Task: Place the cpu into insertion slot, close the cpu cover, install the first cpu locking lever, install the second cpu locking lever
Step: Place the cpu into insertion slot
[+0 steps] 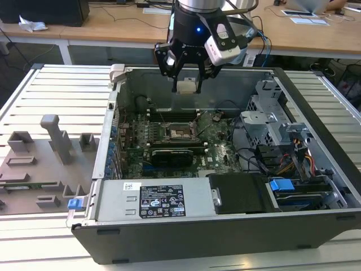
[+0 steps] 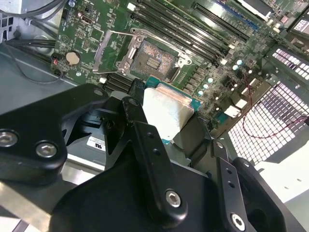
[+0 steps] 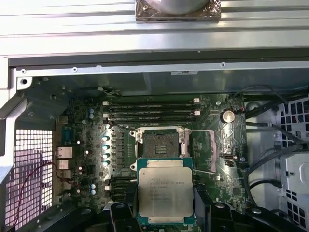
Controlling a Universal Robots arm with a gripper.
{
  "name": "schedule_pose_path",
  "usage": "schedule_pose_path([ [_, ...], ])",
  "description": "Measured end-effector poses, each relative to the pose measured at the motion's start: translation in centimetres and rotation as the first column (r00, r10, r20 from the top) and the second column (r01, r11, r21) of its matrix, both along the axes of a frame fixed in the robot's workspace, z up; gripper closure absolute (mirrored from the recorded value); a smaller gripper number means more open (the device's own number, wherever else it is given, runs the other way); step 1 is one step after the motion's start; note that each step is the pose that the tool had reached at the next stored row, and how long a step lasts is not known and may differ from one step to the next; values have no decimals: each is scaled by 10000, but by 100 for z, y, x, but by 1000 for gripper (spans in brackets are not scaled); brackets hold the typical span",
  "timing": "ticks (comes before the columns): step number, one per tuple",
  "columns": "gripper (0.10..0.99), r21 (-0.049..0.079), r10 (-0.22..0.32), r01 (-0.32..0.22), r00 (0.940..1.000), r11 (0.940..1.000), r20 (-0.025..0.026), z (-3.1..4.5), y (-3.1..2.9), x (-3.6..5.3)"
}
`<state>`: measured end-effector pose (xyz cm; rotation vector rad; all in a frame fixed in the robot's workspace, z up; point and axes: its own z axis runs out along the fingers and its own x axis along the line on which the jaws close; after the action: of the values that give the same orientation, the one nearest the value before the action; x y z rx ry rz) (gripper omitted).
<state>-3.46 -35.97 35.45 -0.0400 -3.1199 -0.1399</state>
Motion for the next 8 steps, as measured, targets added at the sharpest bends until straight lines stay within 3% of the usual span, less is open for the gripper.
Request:
schedule_pose_path([
  [8, 541, 0, 0, 0, 10000, 10000, 0, -33, 0, 0],
])
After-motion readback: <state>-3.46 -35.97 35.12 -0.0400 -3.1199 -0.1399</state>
